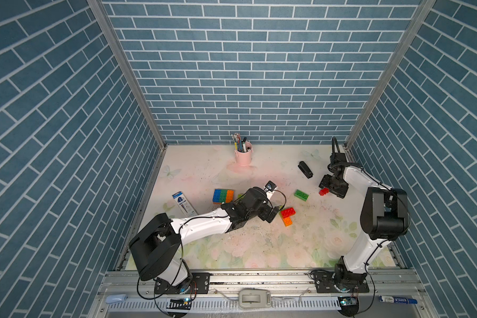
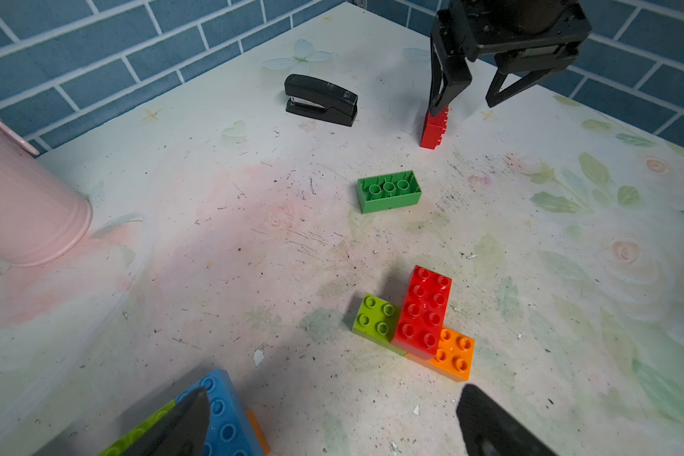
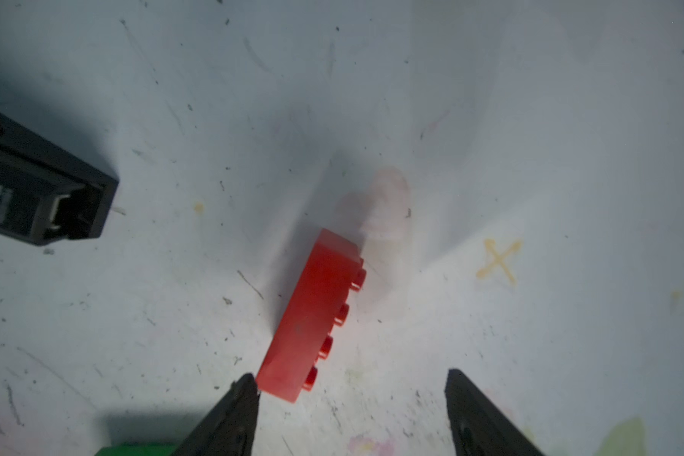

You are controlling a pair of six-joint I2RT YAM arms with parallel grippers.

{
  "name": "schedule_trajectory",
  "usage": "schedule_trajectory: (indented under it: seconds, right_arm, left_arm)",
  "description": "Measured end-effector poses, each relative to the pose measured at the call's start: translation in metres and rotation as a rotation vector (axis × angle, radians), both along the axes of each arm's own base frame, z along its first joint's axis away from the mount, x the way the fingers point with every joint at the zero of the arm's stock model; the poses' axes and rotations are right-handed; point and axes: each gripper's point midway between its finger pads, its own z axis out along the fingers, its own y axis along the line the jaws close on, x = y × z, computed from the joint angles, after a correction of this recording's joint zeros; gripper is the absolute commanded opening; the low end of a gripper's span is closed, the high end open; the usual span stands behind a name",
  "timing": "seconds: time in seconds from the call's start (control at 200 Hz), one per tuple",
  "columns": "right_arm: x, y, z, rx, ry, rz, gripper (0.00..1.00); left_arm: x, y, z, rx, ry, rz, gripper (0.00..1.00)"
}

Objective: Assemble a rectangle with lego
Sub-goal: Adjust the lego brick at the center of the board.

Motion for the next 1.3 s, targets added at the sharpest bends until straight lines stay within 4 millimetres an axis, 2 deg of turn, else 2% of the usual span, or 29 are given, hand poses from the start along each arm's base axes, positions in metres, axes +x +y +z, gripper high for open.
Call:
schedule_trajectory:
  seconds: [0.085, 0.15, 0.23, 0.32, 0.38, 0.425, 0.56, 0.665, 0.75, 0.81, 0.9, 0.99, 1.125, 1.22, 1.3]
  right_arm:
    - [0.007, 0.003, -0.009, 0.021, -0.002, -0.007, 0.65]
    - [0.014, 0.004, -0.013, 0.032, -0.007, -0.014, 0.56]
    - [0.022, 0.005, -0.017, 0.043, -0.017, -0.027, 0.42]
    - [0.023, 0.006, -0.022, 0.044, -0.011, -0.024, 0.19]
    - [0.022, 0.006, -0.023, 0.037, -0.008, -0.026, 0.11]
    - [0.021, 0.007, -0.022, 0.030, -0.007, -0.023, 0.09]
    - [0.003, 0.013, -0.017, -0.052, 0.037, 0.043, 0.09]
    - [-0.027, 0.041, 0.001, -0.158, 0.080, 0.169, 0.09]
    - [-0.068, 0.066, 0.015, -0.240, 0.113, 0.276, 0.09]
    - [-0.100, 0.076, 0.020, -0.279, 0.145, 0.322, 0.10]
    - [-0.141, 0.073, 0.020, -0.338, 0.215, 0.339, 0.11]
    - [-0.168, 0.067, 0.010, -0.392, 0.292, 0.338, 0.15]
    - [-0.183, 0.070, -0.003, -0.466, 0.372, 0.365, 0.24]
    - [-0.182, 0.084, -0.009, -0.491, 0.383, 0.402, 0.33]
    - [-0.180, 0.095, -0.012, -0.504, 0.381, 0.430, 0.36]
  left_arm:
    - [-0.001, 0.001, 0.001, -0.002, -0.001, 0.000, 0.99]
    - [-0.002, 0.003, 0.002, -0.003, -0.003, 0.002, 0.99]
    - [-0.002, 0.005, 0.003, -0.005, -0.006, 0.007, 0.99]
    - [-0.003, 0.009, 0.004, -0.004, -0.013, 0.019, 0.99]
    - [-0.003, 0.013, 0.005, -0.003, -0.018, 0.027, 0.99]
    - [-0.004, 0.016, 0.005, -0.003, -0.022, 0.032, 0.99]
    - [-0.006, 0.028, 0.010, -0.006, -0.035, 0.054, 0.99]
    - [-0.006, 0.044, 0.019, -0.017, -0.056, 0.086, 0.99]
    - [-0.005, 0.064, 0.024, -0.028, -0.067, 0.130, 0.98]
    - [-0.005, 0.076, 0.026, -0.034, -0.068, 0.163, 0.98]
    - [-0.004, 0.089, 0.032, -0.049, -0.079, 0.199, 0.98]
    - [-0.006, 0.093, 0.035, -0.058, -0.072, 0.208, 0.97]
    - [-0.010, 0.097, 0.036, -0.060, -0.064, 0.213, 0.97]
    - [-0.012, 0.100, 0.037, -0.064, -0.064, 0.215, 0.97]
    - [-0.013, 0.102, 0.037, -0.067, -0.063, 0.220, 0.97]
